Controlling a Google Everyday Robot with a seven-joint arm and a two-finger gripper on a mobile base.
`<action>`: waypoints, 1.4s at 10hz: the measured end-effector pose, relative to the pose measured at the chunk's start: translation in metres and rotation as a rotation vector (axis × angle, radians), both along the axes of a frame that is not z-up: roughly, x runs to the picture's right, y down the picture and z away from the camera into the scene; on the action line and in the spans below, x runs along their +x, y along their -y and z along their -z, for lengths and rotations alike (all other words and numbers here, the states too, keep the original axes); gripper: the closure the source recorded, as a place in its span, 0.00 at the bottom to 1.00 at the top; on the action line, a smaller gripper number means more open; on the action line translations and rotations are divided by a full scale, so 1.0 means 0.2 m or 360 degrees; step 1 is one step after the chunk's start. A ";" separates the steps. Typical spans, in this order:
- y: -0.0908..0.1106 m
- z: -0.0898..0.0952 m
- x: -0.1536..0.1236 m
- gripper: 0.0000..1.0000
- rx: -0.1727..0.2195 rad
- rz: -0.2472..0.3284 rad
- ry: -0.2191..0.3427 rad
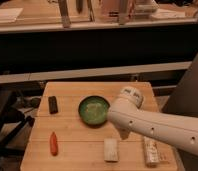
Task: Move the arm in a circular motion
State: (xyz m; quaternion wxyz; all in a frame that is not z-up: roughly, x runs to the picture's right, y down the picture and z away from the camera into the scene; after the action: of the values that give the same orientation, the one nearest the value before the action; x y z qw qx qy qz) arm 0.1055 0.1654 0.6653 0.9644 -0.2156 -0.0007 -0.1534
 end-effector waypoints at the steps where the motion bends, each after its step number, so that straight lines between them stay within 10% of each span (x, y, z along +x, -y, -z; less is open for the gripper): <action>1: 0.00 -0.02 -0.05 0.20 0.0009 0.0027 0.0016; 14: 0.15 -0.31 -0.20 0.20 0.0058 0.0069 0.0047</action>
State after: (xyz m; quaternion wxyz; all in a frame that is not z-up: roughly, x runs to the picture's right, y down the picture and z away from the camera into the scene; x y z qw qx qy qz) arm 0.0656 0.1356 0.7274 0.9644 -0.1957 -0.0074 -0.1775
